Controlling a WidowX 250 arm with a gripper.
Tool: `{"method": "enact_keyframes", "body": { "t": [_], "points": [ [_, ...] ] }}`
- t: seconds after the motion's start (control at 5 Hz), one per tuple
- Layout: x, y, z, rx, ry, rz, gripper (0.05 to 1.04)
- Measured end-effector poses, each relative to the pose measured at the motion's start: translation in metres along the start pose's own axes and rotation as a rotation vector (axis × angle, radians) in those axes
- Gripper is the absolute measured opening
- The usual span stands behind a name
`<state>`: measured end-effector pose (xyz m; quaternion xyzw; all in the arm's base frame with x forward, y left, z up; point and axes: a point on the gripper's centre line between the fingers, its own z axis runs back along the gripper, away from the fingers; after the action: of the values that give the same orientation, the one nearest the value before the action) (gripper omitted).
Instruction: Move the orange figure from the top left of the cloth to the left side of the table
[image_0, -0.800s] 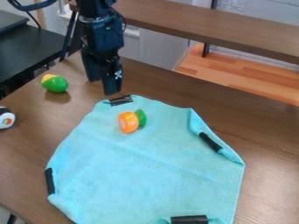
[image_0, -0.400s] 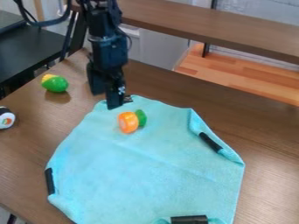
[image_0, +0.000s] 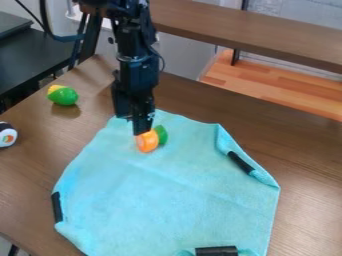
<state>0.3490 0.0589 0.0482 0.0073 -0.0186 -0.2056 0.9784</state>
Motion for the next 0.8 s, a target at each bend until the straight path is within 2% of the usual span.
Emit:
{"method": "enact_keyframes", "body": {
  "t": [0.4,0.6,0.8],
  "points": [
    [0.017,-0.001,-0.015,0.054,-0.009,0.010,1.000],
    [0.024,0.000,-0.023,0.074,0.008,0.008,1.000],
    [0.024,-0.002,-0.039,0.071,0.042,-0.004,1.000]
  ]
}}
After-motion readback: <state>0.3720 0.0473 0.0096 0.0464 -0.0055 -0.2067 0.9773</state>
